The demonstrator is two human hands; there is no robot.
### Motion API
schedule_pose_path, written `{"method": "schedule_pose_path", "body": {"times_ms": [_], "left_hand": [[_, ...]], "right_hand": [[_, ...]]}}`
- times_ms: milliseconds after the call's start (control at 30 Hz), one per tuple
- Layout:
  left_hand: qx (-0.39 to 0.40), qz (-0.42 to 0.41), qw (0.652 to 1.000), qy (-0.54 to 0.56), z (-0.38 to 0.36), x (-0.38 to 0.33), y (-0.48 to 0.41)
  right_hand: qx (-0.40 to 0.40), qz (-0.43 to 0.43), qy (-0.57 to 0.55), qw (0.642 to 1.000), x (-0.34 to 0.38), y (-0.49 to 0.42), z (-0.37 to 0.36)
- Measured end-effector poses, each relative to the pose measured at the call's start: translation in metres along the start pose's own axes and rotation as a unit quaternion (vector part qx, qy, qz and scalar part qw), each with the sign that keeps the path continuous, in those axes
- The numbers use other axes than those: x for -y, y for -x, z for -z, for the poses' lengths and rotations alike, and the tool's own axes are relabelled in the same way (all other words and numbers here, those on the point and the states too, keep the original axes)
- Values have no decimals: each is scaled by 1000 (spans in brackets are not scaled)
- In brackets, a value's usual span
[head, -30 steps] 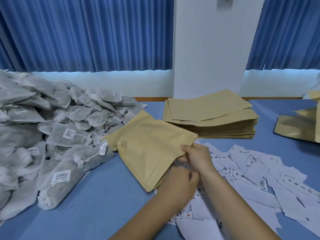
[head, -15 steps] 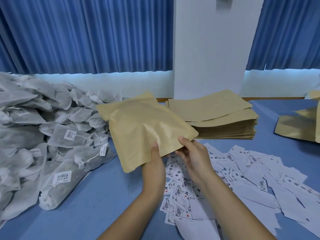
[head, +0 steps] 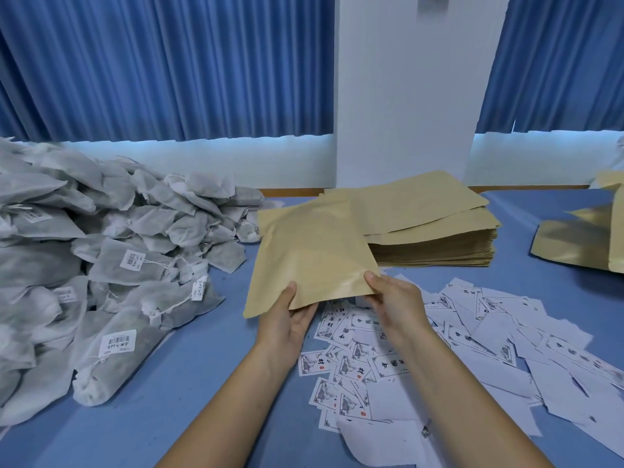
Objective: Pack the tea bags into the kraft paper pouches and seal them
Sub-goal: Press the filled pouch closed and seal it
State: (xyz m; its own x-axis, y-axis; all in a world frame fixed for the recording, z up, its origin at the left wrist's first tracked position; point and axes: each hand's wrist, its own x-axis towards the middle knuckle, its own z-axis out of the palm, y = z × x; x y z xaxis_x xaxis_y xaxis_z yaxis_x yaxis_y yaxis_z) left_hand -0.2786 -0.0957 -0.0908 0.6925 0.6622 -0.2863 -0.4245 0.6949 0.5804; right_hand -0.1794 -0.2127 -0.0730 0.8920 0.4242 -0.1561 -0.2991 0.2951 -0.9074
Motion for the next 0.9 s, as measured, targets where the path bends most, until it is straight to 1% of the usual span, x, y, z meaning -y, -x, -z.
{"method": "schedule_pose_path", "body": {"times_ms": [67, 200, 333, 400, 467, 533, 633, 700, 733, 800, 900], "left_hand": [[-9, 5, 1000, -14, 3, 3, -1], [-5, 17, 1000, -21, 3, 9, -2], [0, 4, 1000, -18, 3, 8, -4], [5, -9, 1000, -15, 4, 6, -6], [4, -18, 1000, -18, 4, 7, -7], [3, -13, 1000, -25, 5, 9, -7], [6, -1, 1000, -25, 4, 11, -5], [10, -2, 1000, -21, 4, 11, -5], [14, -2, 1000, -21, 5, 11, -5], [19, 1, 1000, -21, 4, 11, -5], [21, 8, 999, -22, 4, 11, -4]], "right_hand": [[-16, 4, 12, 1000, -2, -1, 2], [-35, 15, -4, 999, -3, 0, 3], [-10, -15, -33, 999, -5, 3, -1], [2, -11, 4, 1000, -6, 1, -1], [-7, 1, 49, 999, -8, -2, 1], [-19, 2, 59, 998, -10, -5, 4], [-27, -4, 10, 1000, -12, -5, 4], [-14, -16, -48, 999, -13, -3, 1], [0, -24, -59, 998, -14, -2, -2], [19, -32, -40, 999, -16, 1, -5], [6, -28, -11, 1000, -16, 3, -6]]}}
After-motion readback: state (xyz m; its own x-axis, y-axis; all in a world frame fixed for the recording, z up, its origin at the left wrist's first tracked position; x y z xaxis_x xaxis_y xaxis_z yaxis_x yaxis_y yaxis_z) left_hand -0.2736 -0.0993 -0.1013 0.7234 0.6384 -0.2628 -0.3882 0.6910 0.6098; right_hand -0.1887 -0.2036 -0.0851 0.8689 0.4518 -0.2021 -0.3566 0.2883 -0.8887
